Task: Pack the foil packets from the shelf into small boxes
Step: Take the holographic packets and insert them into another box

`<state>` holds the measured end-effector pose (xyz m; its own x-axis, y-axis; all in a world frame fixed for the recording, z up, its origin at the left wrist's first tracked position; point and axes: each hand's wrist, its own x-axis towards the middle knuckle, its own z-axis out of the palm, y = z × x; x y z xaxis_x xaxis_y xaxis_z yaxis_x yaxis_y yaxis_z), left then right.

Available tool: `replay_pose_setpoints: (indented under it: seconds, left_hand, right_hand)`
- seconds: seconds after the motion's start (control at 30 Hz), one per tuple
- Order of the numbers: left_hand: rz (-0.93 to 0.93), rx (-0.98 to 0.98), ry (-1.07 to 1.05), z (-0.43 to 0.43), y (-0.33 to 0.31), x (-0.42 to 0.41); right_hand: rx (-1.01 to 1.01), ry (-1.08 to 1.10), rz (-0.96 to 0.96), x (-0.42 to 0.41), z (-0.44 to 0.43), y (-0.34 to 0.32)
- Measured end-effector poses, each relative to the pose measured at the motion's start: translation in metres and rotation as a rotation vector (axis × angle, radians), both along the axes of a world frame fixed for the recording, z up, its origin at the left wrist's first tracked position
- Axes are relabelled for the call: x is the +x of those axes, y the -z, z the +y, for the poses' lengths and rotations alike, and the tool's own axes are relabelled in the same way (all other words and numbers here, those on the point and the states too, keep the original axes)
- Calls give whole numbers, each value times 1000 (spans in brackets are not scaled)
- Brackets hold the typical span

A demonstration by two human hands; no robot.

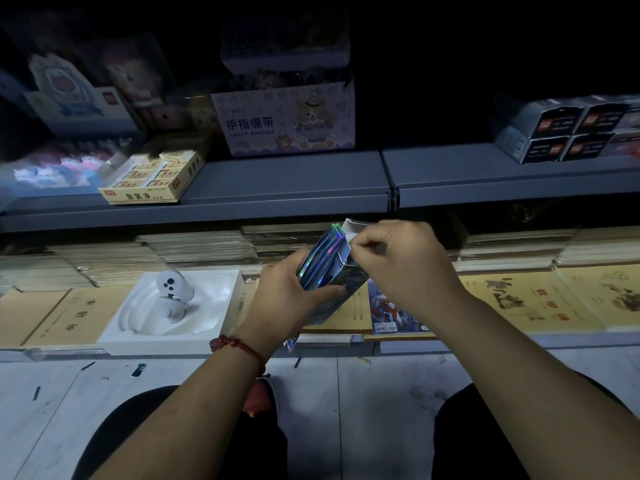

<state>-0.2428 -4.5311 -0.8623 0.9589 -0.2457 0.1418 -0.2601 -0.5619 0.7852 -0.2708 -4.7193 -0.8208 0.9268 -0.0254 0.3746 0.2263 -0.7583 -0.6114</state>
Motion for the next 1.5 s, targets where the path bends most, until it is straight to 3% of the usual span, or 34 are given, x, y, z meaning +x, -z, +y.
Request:
replay_pose_setpoints:
  seconds: [0.1,0.2,0.4,0.7,1.03,1.5]
  left_hand:
    - [4,-3,-3,0,0,0]
    - [-6,1,10,-1,0,0]
    - [0,-15,6,0,0,-1]
    - [-4,-15,12,1,1,-1]
    - [-21,29,-4,-1,2,0]
    - [-44,80,-25,-1,4,1]
  right_hand:
    - [107,4,-200,0,2,-4]
    - [129,-23,-243,0,6,-4]
    - [195,-3,-205,1,12,1]
    - [405,-15,5,0,17,1]
    - [545,37,3,-2,19,-7]
    - [365,65,-11,0,15,0]
